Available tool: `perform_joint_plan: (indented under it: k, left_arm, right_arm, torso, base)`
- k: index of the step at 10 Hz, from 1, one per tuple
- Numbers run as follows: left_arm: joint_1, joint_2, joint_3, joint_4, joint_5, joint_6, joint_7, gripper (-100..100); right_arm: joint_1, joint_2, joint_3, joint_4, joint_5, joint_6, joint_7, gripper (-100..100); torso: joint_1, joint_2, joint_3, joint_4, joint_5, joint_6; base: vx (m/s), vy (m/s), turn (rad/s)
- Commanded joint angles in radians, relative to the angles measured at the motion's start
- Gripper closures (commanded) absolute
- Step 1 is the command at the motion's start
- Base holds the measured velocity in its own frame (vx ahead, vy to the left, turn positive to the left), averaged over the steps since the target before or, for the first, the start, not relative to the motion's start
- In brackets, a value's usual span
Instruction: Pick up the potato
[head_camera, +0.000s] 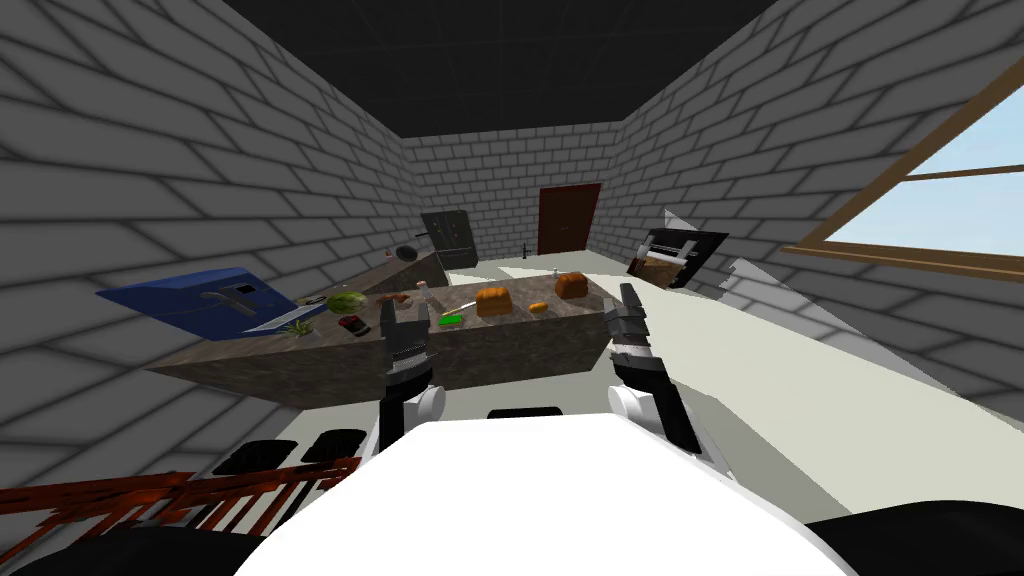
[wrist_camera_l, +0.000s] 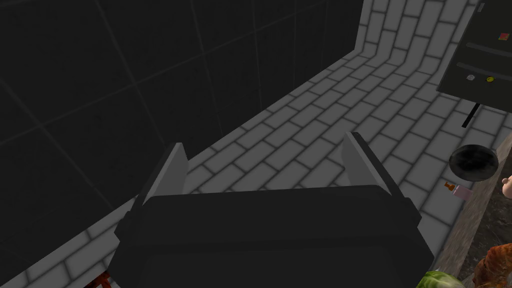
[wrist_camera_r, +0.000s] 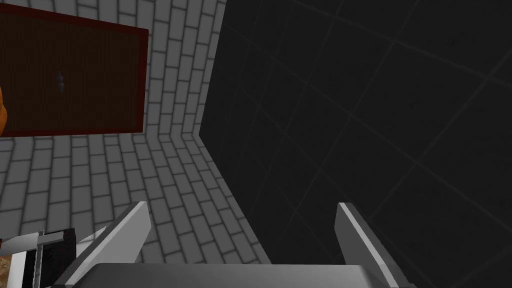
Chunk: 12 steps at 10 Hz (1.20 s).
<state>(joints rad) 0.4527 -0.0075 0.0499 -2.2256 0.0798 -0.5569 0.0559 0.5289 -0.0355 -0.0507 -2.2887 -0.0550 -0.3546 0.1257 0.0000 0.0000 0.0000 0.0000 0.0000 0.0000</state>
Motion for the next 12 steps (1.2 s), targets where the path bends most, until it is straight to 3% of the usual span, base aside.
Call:
perform_joint_plan:
  k: [1, 8, 12]
  left_arm:
    - [0.0, 0.0, 0.0, 0.0, 0.0, 0.0, 0.0, 0]
    - [0.0, 0.0, 0.0, 0.0, 0.0, 0.0, 0.0, 0]
    - [0.0, 0.0, 0.0, 0.0, 0.0, 0.0, 0.0, 0]
  right_arm:
    - [0.001, -0.031, 0.0, 0.015, 0.013, 0.002, 0.007, -100]
    - [0.01, -0.203, 0.005, 0.104, 0.097, 0.016, 0.054, -100]
    - [0.019, -0.324, 0.014, 0.173, 0.161, 0.026, 0.09, -100]
  torso:
    - [0.0, 0.0, 0.0, 0.0, 0.0, 0.0]
    - [0.003, -0.001, 0.0, 0.0, 0.001, 0.0]
    - [0.002, 0.0, 0.0, 0.0, 0.001, 0.0]
  base:
    - [0.002, 0.016, 0.047]
    - [0.005, 0.038, 0.061]
    - [0.006, 0.04, 0.07]
